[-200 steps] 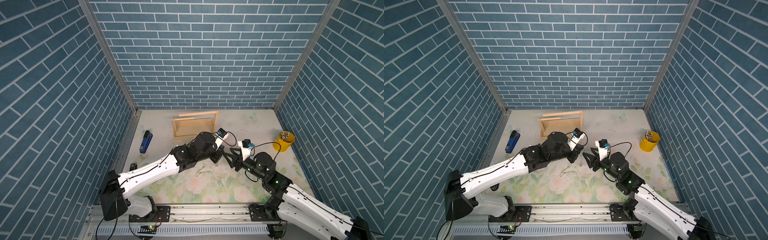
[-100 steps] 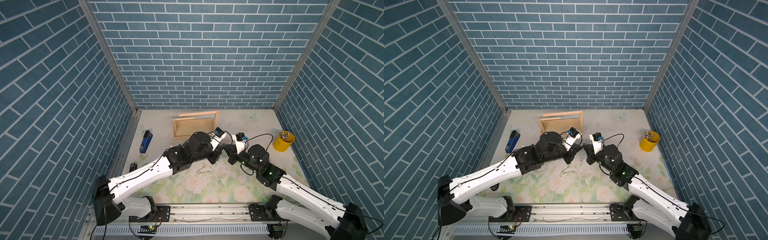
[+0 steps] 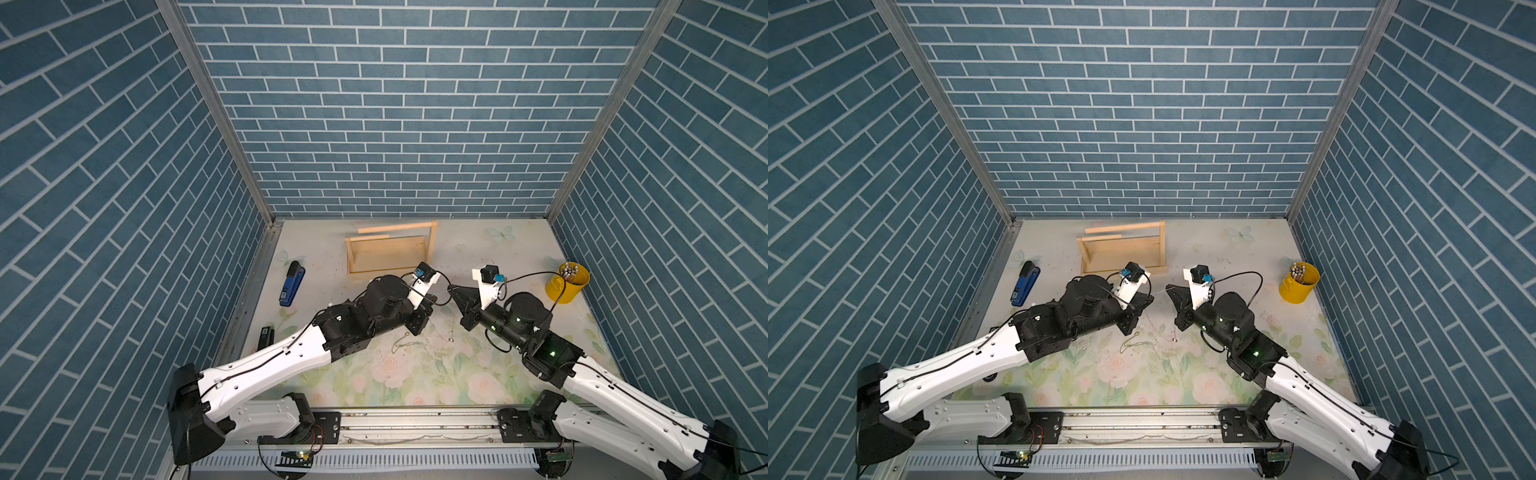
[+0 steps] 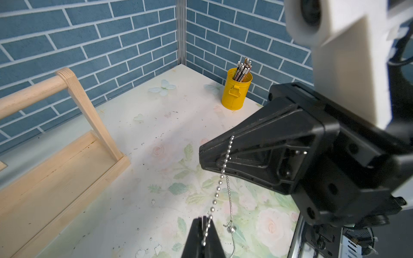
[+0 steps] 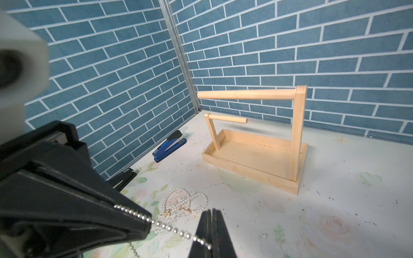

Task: Hang the necklace on the jewelry display stand
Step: Adjust the necklace.

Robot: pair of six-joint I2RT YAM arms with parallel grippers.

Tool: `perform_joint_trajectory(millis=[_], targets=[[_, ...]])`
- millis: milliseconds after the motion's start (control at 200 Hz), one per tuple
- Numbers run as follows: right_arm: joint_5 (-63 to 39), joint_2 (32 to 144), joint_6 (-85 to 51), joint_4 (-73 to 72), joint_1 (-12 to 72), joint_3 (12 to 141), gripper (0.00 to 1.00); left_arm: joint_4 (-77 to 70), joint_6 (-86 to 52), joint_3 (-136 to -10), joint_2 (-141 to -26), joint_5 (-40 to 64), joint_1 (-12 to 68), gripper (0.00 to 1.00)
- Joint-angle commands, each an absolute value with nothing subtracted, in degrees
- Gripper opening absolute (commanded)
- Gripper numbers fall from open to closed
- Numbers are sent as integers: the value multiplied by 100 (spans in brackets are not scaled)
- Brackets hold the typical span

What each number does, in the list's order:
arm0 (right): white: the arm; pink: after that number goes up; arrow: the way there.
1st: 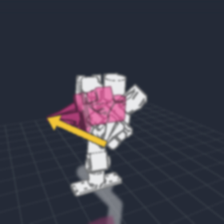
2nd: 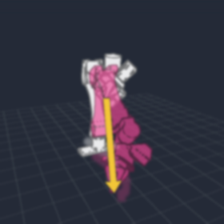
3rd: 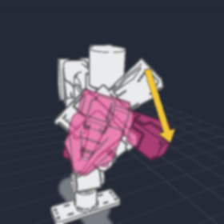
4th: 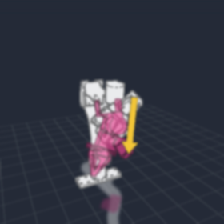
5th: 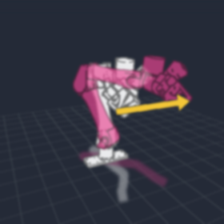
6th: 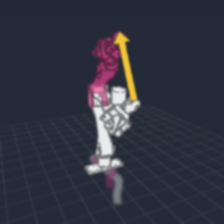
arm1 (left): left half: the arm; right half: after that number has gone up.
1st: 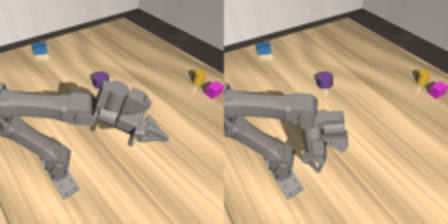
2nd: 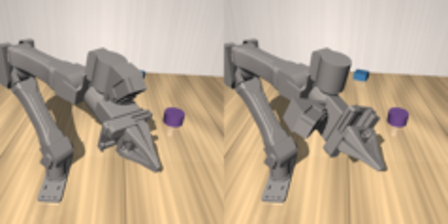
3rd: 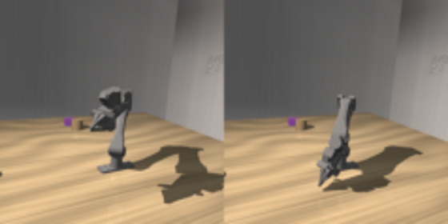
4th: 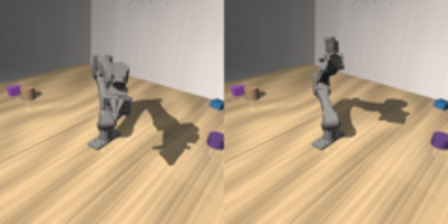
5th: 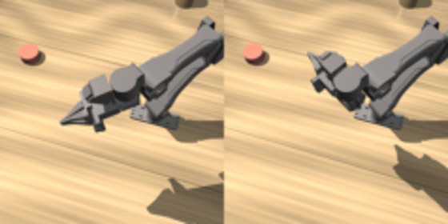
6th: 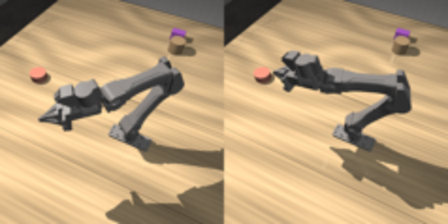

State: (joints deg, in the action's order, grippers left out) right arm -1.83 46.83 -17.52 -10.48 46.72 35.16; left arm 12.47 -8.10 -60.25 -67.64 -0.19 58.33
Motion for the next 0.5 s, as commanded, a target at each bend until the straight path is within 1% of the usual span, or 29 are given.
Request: perform_joint_trajectory(millis=[0, 70, 140, 300, 495], targets=[[1044, 4520, -1973, -804, 4447, 3705, 0, 1686, -886, -5733, -6378, -549, 5762, 0], [1106, 4420, -2068, -815, 4449, 3691, 0, 1595, -939, -5561, -6263, -597, 5758, 0], [946, 4386, -2092, -850, 4449, 3724, 0, 1487, -997, -5396, -6166, -615, 5761, 0], [380, 4751, -1941, -528, 4455, 4052, 0, 1277, -1054, -5197, -6035, -554, 5751, 0], [272, 4900, -1916, -402, 4456, 4061, 0, 1226, -1028, -5143, -5961, -585, 5753, 0]])
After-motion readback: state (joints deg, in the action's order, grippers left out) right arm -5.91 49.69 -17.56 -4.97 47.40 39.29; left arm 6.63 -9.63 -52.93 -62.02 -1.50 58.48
